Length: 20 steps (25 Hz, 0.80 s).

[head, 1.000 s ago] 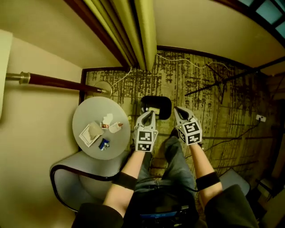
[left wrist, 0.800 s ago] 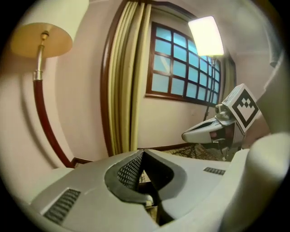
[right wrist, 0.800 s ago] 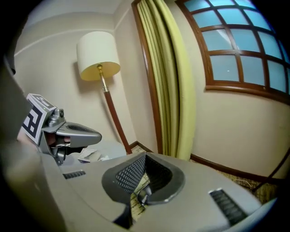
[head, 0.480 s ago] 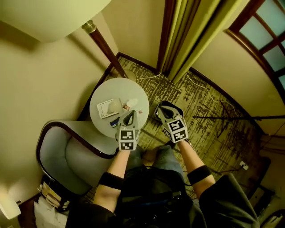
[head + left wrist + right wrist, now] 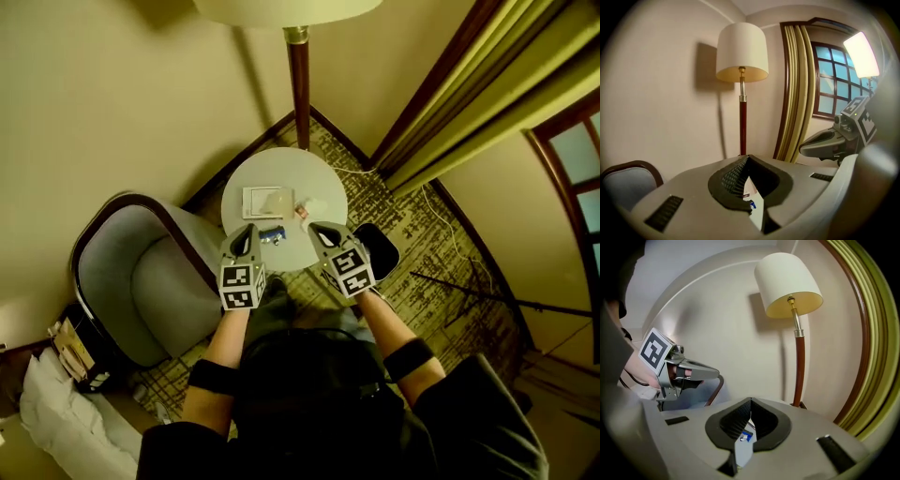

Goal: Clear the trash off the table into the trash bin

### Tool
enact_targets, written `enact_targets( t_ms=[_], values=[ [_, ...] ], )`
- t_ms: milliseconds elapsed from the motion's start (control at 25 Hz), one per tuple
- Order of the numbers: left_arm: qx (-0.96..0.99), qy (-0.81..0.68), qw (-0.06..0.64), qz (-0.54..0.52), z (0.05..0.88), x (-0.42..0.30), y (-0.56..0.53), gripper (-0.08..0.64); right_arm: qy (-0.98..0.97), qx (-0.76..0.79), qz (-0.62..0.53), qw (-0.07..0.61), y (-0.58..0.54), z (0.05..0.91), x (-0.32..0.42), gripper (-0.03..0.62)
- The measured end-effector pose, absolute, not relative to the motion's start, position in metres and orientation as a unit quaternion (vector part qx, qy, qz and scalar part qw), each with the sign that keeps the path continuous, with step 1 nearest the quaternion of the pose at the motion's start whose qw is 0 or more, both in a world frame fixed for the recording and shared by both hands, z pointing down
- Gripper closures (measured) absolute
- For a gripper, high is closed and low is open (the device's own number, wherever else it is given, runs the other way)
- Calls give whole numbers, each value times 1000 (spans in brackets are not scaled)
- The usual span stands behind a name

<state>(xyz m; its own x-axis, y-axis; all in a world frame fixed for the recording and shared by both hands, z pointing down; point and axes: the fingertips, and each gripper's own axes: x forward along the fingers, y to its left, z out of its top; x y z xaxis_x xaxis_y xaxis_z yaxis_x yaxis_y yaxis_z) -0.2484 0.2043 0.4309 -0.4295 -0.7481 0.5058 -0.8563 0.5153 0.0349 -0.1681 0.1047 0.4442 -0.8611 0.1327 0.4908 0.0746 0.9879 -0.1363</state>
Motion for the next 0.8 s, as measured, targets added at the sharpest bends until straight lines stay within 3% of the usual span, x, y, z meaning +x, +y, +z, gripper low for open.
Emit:
enact_targets(
  t_ms=[360, 560, 680, 800],
  values=[
    [476, -841, 244, 80, 433, -262, 232, 553, -961, -73, 41, 265, 128, 441, -186, 592],
    [482, -830, 256, 111, 451, -261, 223, 552, -958, -71, 47, 272, 121, 449, -187, 591],
    [496, -810, 285, 129, 476, -257, 218, 417, -956, -69, 52, 279, 118, 454, -186, 591],
    [526, -773, 317, 159, 505, -245, 208, 352, -954, -60, 59, 286, 111, 468, -181, 591]
  ],
)
